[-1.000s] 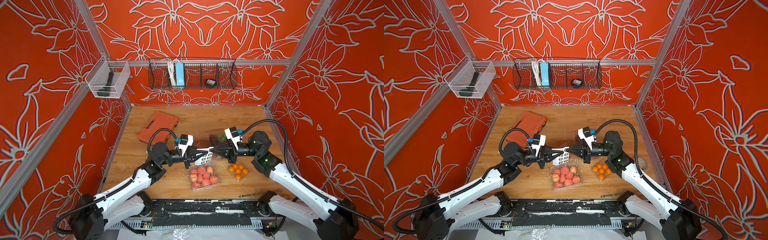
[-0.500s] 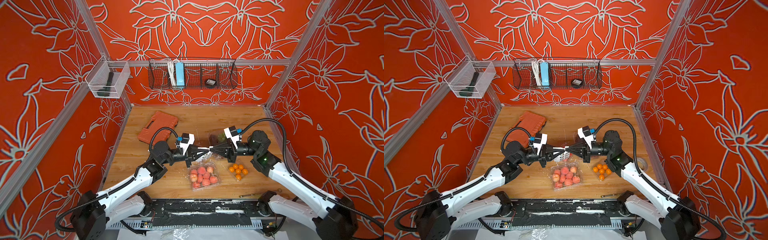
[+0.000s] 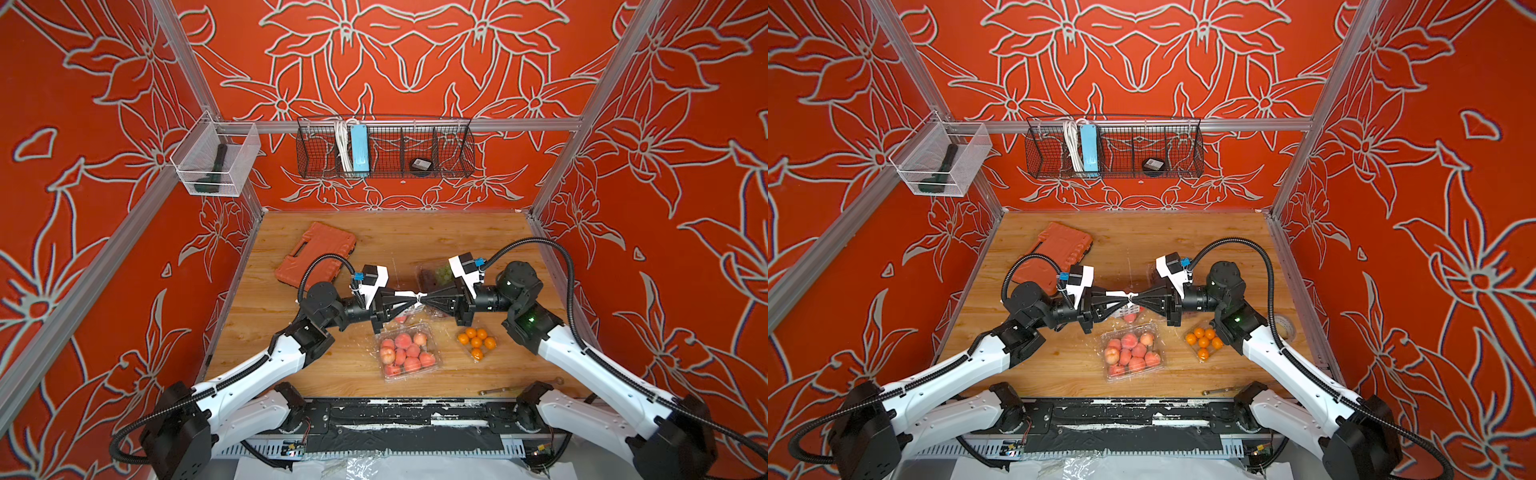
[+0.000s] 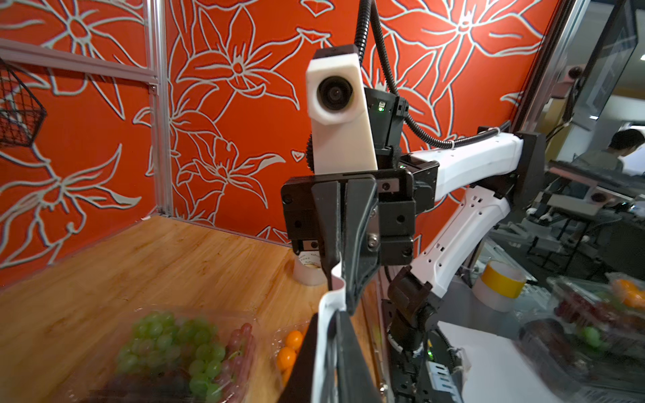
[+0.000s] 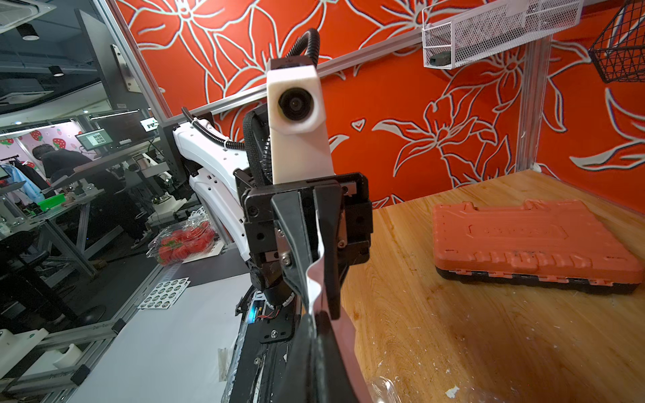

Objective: Label fruit boxes
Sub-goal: Adjust the label sticker.

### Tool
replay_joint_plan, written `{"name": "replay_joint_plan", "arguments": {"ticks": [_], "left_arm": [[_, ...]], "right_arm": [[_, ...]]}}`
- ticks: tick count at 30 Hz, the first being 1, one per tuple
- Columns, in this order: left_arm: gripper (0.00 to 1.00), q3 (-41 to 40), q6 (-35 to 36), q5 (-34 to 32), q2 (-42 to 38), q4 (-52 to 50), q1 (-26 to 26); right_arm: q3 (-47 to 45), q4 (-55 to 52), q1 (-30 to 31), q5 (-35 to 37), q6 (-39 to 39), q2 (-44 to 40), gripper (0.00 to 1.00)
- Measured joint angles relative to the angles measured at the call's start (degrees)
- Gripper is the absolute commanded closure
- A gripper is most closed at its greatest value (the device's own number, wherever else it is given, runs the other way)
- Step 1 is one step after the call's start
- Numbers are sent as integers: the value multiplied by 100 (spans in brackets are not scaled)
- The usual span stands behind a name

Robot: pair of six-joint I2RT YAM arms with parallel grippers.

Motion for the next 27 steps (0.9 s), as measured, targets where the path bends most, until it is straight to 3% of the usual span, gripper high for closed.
{"name": "replay_joint_plan", "arguments": {"ticks": [8, 11, 15, 27], "left_arm": [[84, 0, 20, -195, -11, -87, 13], [94, 0, 52, -234, -13, -105, 11], [85, 0, 46, -299, -17, -138, 11], [80, -2, 98, -271, -17, -136, 13]], "right_arm": [[0, 0, 11, 2, 2, 0, 100], [0, -9, 11, 20, -2, 4, 100], [0, -28, 11, 63, -4, 7, 100], [0, -31, 13, 61, -20, 17, 100]]}}
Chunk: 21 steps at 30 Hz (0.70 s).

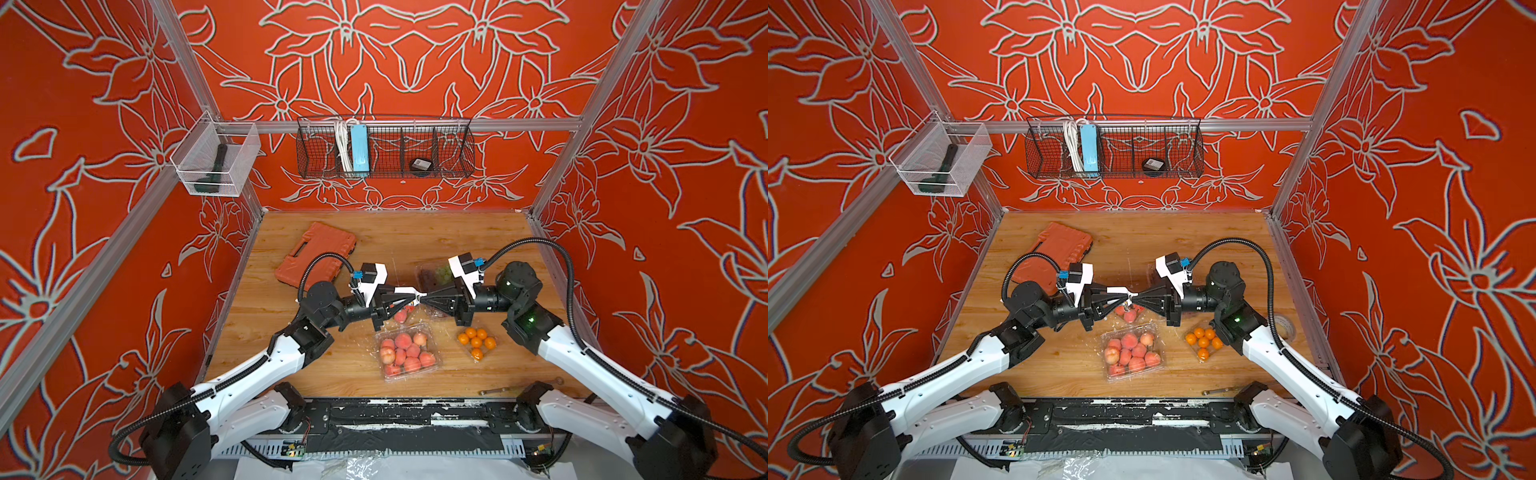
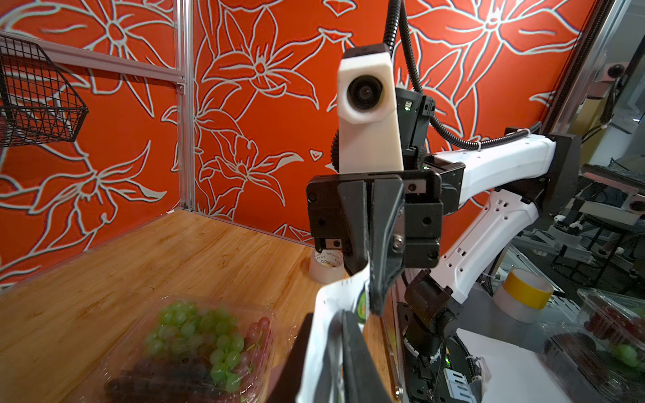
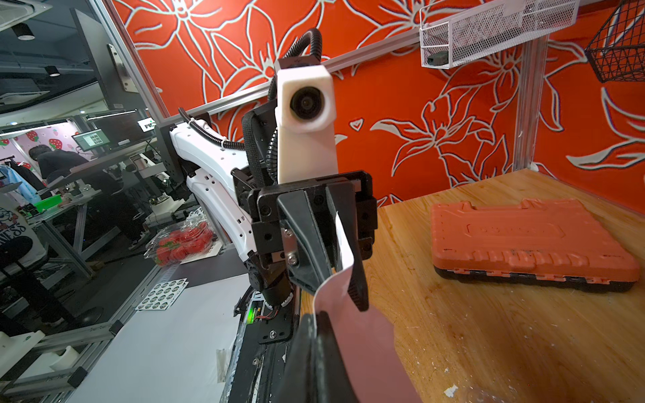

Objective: Label fruit boxes
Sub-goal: Adjust the label sticker.

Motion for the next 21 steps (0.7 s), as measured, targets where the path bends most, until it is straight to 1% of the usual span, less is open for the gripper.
{"name": "replay_joint_plan", "arguments": {"ticks": [3, 6, 13, 20, 21], "left_arm": [[73, 0, -4, 17, 0, 0, 0], [68, -2, 0, 22, 0, 0, 4], [66, -20, 7, 24, 0, 0, 28], [58, -22, -9, 81, -2, 4, 37], [58, -22, -13, 98, -2, 7, 39]], "right_arm": [[0, -4, 0, 0, -4, 7, 100], [0, -11, 0, 2, -26, 13, 100], [0, -11, 0, 2, -70, 48, 100], [0, -11, 0, 4, -103, 48, 100], [0, -13, 0, 4, -105, 48, 100]]}}
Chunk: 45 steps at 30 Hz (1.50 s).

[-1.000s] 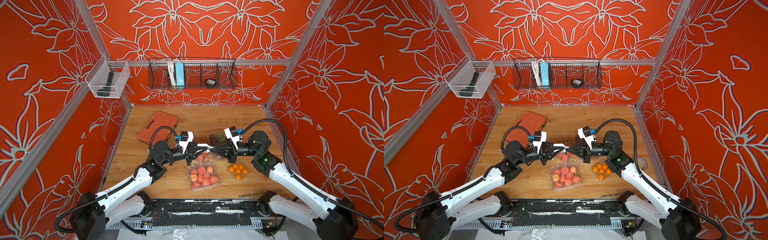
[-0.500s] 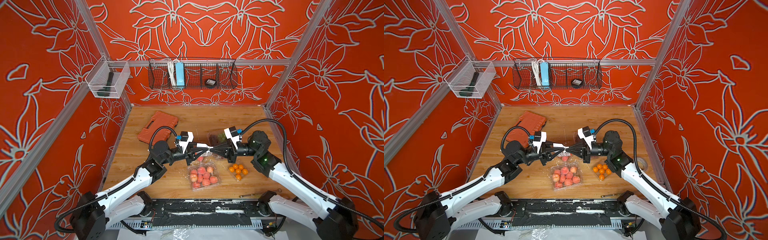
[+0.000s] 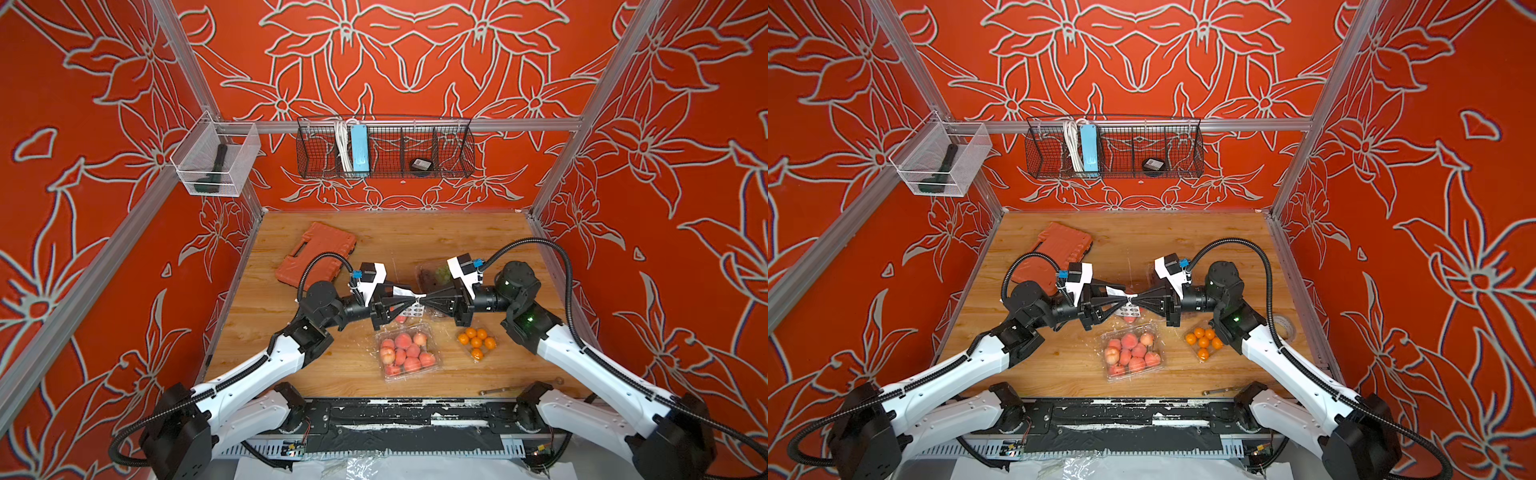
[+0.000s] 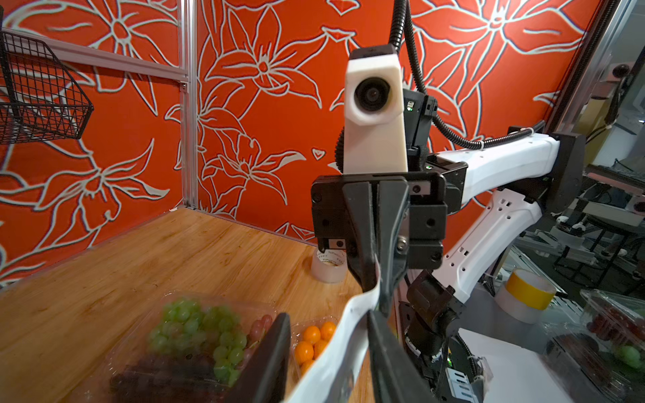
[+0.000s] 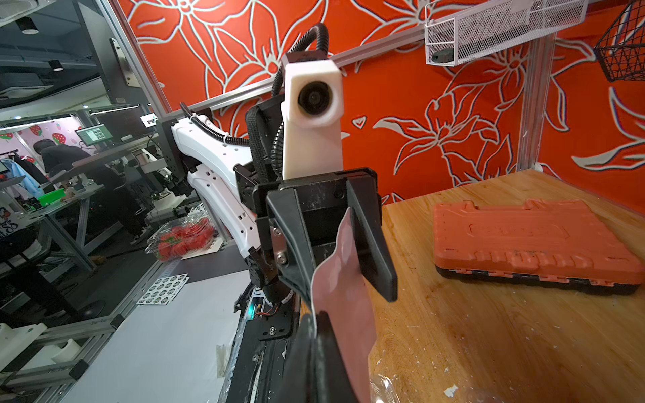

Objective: Label fruit boxes
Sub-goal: Adjust the label sticker.

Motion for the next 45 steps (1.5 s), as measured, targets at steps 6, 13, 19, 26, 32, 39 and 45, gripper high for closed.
{"name": "replay_joint_plan", "arguments": {"ticks": [6, 13, 19, 26, 32, 39, 45], "left_arm": [[51, -63, 13, 76, -177, -9, -4], [38, -76, 9, 90, -234, 0, -4], [38, -175, 24, -42, -439, -7, -2], [45, -175, 20, -282, -428, -22, 28], [48, -175, 15, -389, -431, -101, 31], [47, -175, 15, -417, -343, -177, 35], [48, -175, 4, -422, -289, -157, 35]], "right_arm": [[0, -9, 35, 39, -4, 9, 100], [0, -61, 33, 90, -7, 55, 100], [0, -85, 33, 85, -4, 52, 100], [0, -83, 33, 22, -4, 48, 100], [-2, -74, 33, 20, -2, 9, 100], [-9, 17, 33, 17, 0, -17, 100], [-9, 79, 33, -24, 9, 9, 100]]}}
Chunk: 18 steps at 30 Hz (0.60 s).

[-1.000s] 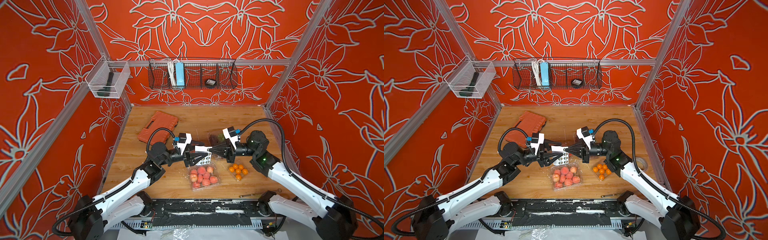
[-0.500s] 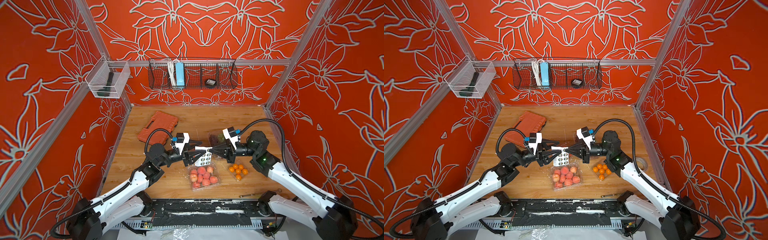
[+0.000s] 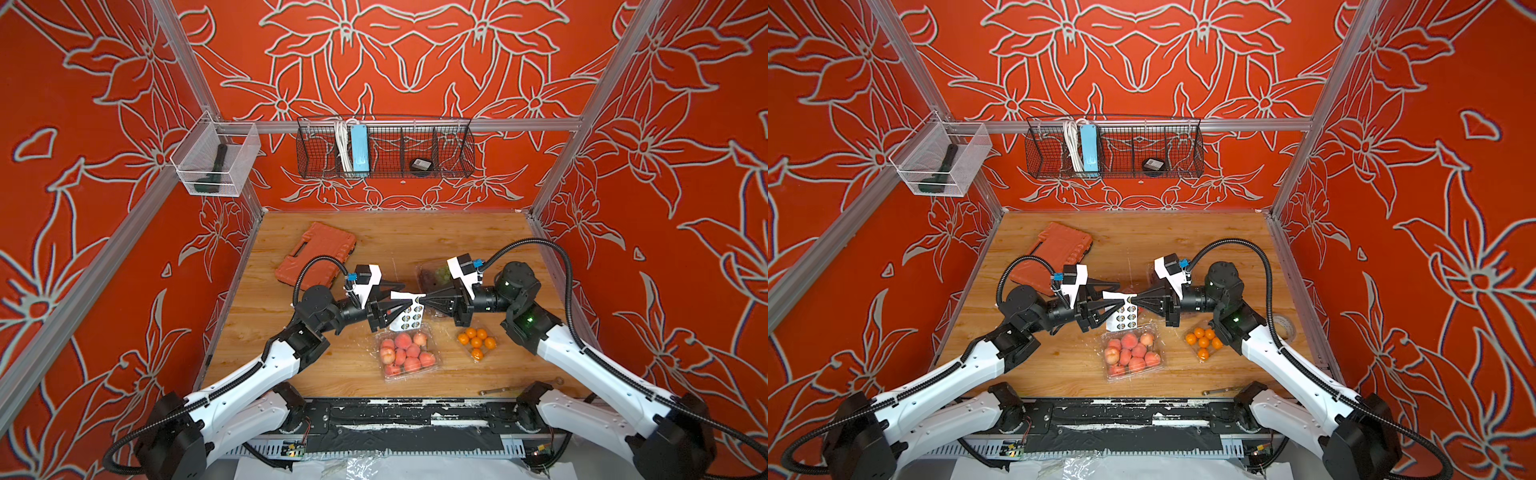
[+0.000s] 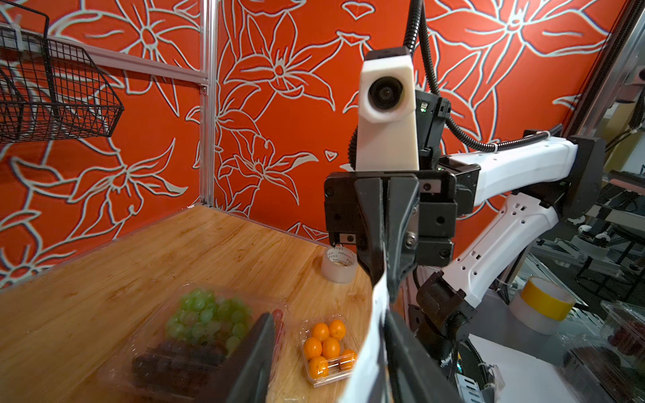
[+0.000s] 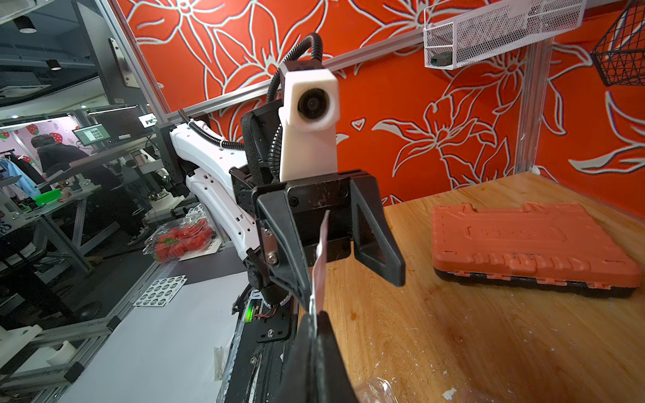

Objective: Label fruit boxes
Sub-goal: Adjust the label sticker.

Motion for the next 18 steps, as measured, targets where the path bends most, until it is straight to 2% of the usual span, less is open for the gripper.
{"name": "replay_joint_plan", "arguments": {"ticks": [18], "left_arm": [[49, 4, -11, -76, 85, 33, 0]], "right_arm": [[0, 11, 2, -122, -4, 57, 100]]}}
